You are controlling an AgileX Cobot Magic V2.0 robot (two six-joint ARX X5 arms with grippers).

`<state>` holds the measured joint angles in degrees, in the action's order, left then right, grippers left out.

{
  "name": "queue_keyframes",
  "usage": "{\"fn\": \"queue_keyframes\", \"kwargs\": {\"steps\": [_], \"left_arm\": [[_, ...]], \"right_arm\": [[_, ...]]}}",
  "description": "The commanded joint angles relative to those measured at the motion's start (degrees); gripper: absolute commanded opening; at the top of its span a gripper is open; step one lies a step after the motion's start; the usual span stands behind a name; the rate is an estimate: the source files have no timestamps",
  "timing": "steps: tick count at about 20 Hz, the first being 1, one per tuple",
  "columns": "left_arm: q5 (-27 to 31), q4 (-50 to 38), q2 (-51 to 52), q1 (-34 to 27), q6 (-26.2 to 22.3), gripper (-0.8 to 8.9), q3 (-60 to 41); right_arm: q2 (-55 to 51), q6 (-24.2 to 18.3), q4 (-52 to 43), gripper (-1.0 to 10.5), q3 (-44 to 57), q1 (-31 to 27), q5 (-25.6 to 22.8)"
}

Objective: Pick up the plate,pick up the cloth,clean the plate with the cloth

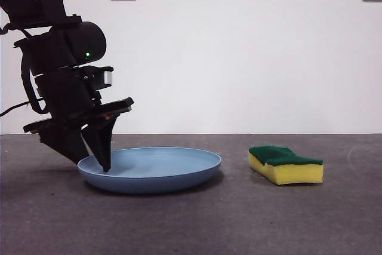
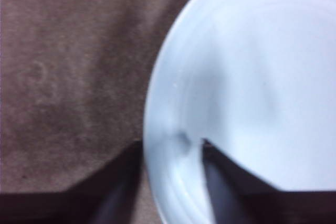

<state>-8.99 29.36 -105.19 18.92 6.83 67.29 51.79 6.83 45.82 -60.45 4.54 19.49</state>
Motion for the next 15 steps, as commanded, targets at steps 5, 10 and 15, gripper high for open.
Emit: {"fn": "queue_keyframes", "kwargs": {"steps": [5,10,15], "left_arm": [[-0.2,0.6,2.1,0.2,-2.4,-0.08,-0.5],[-0.2,2.4,9.9,0.2,-3.5,-0.08,-0.4],[-0.1,5.5,19.8,0.2,-4.1,-0.08,-0.4]], "right_arm": [[0.5,-0.3,-0.4,5.3,-0.1,0.0,-0.1],[5.7,-2.7,-1.9,5.3,-0.1,0.8,-0.1],[18.7,-5.1,-1.6,5.3,-3.5,5.8,-0.7]]}}
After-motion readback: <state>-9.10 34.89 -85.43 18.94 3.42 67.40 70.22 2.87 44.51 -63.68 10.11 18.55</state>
